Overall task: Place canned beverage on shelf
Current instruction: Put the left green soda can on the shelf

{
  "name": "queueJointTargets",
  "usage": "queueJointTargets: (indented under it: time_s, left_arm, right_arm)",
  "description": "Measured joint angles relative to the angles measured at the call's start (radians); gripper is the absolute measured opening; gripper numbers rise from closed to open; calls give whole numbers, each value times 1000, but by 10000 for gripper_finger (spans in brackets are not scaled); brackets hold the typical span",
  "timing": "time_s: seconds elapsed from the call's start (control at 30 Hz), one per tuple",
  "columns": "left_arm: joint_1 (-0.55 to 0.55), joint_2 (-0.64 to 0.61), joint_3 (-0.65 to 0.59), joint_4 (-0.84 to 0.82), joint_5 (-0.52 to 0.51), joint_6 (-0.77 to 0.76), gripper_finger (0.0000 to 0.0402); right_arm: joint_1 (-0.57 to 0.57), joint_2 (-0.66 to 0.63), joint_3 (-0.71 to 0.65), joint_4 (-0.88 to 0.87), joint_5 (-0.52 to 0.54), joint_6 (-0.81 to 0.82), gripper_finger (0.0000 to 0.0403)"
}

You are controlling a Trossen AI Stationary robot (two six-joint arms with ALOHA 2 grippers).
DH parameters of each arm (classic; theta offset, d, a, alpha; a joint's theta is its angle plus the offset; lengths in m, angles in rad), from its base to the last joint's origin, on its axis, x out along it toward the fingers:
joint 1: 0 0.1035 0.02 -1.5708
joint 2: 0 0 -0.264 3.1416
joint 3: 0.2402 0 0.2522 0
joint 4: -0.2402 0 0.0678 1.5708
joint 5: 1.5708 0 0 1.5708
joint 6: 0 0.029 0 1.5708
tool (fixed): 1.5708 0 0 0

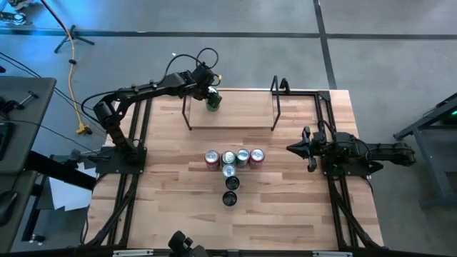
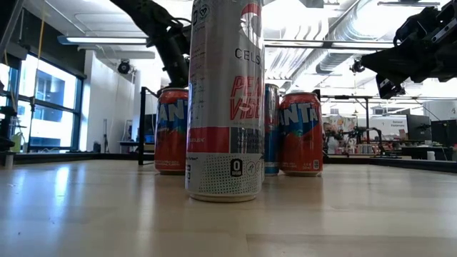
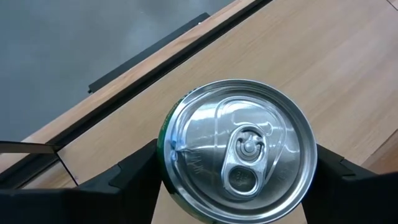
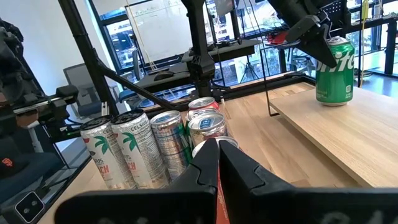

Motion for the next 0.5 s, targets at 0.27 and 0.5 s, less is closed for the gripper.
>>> queueJointTargets:
  time_s: [0.27,0.5]
  left_arm:
    - [0,0,-1,-12,10,40,264]
    - [1,0,-1,-15,13,46,280]
  right_arm:
    - [0,0,0,0,0,0,0]
    - [0,0,0,0,0,0,0]
